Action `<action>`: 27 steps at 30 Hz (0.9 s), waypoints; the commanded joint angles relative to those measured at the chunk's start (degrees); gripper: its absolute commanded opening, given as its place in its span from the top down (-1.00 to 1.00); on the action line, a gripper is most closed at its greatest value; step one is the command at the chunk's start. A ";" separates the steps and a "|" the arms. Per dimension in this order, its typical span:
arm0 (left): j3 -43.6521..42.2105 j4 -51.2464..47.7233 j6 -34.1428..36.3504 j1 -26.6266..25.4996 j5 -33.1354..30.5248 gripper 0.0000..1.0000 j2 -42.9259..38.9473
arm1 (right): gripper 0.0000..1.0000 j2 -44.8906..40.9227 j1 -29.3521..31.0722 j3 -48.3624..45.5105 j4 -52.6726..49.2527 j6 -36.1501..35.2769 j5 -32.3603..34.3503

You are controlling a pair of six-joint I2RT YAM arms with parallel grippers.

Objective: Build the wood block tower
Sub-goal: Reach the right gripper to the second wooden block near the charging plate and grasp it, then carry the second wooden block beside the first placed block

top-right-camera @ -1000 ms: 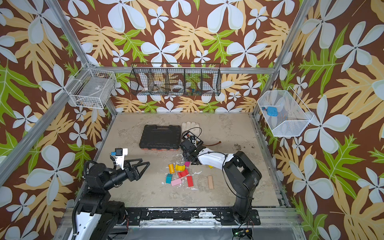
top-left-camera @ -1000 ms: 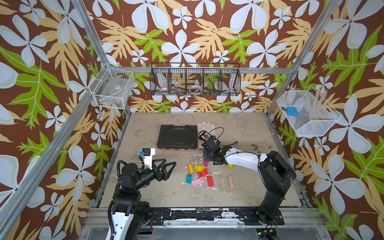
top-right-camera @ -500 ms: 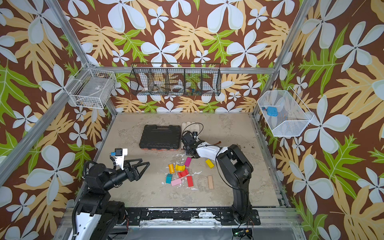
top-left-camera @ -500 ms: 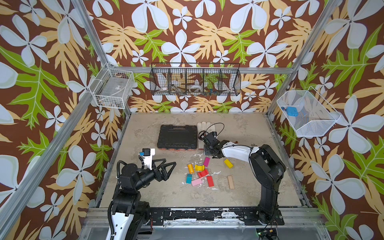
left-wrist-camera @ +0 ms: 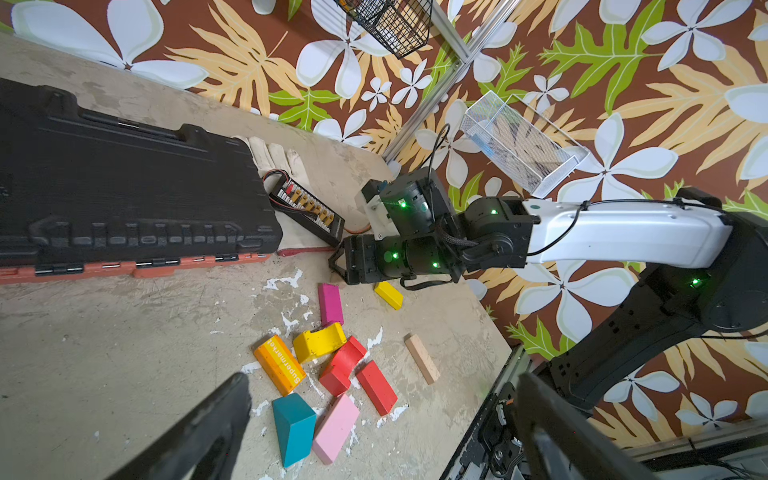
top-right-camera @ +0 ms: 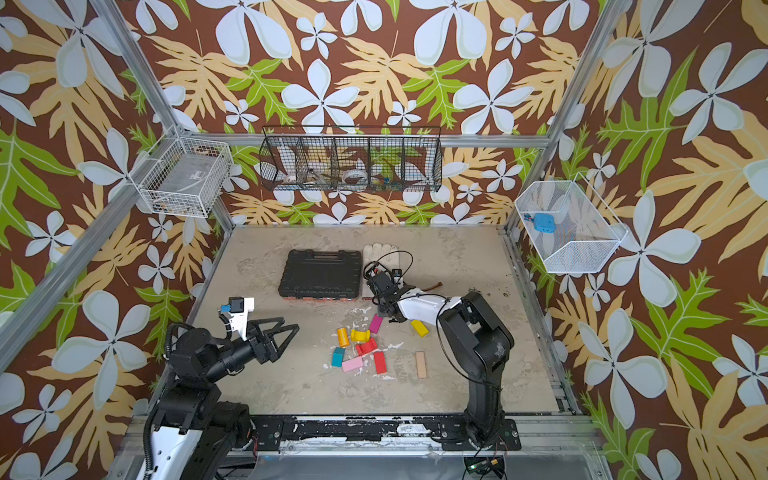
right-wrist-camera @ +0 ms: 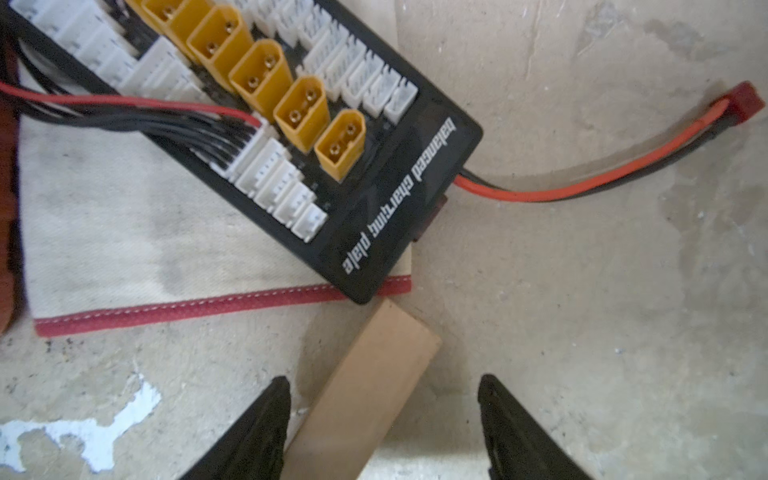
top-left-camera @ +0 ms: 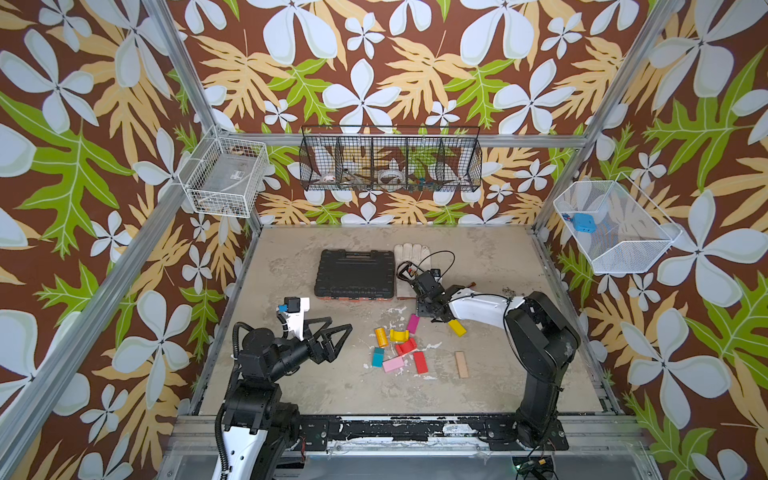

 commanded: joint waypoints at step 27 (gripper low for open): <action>-0.12 1.00 -0.63 -0.06 -0.12 -1.00 -0.08 | 0.48 -2.35 0.01 -2.40 1.70 -0.85 -4.30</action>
